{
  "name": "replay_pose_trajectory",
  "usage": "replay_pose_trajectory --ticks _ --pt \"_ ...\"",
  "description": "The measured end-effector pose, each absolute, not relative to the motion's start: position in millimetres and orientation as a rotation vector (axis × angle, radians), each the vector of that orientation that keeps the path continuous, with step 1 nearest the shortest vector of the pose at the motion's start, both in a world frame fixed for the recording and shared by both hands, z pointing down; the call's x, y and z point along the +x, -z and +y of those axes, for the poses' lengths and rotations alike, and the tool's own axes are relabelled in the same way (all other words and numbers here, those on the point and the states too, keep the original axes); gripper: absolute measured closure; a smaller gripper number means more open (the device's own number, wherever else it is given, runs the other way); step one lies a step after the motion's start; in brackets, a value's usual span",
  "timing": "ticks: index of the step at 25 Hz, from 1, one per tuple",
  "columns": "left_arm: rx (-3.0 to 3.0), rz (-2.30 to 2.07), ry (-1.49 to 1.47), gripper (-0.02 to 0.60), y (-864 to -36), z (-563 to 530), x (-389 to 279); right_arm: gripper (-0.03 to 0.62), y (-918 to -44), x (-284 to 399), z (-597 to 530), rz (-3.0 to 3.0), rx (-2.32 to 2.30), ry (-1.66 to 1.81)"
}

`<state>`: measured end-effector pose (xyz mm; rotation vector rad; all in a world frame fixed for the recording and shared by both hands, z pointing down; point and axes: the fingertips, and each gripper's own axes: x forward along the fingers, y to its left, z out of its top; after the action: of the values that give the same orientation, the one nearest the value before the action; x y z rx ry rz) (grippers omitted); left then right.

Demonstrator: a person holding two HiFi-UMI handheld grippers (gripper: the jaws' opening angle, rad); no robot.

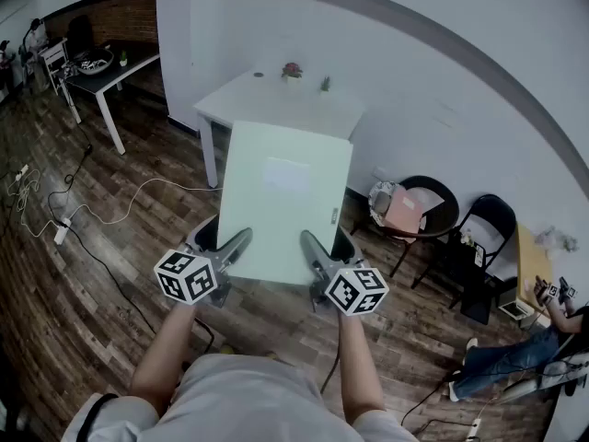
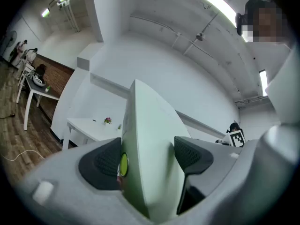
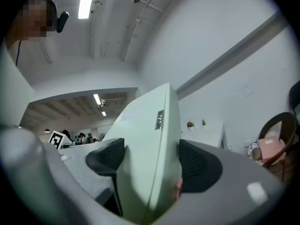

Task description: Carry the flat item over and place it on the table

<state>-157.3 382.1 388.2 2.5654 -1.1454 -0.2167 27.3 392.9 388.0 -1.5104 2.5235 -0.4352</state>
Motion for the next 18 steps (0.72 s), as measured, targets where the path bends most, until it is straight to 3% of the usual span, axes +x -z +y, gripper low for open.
replay_pose_trajectory --ticks 18 --pt "2.568 -1.16 0.211 0.233 -387.0 394.4 -138.5 0.233 -388.3 46.8 404.1 2.498 -1.506 0.437"
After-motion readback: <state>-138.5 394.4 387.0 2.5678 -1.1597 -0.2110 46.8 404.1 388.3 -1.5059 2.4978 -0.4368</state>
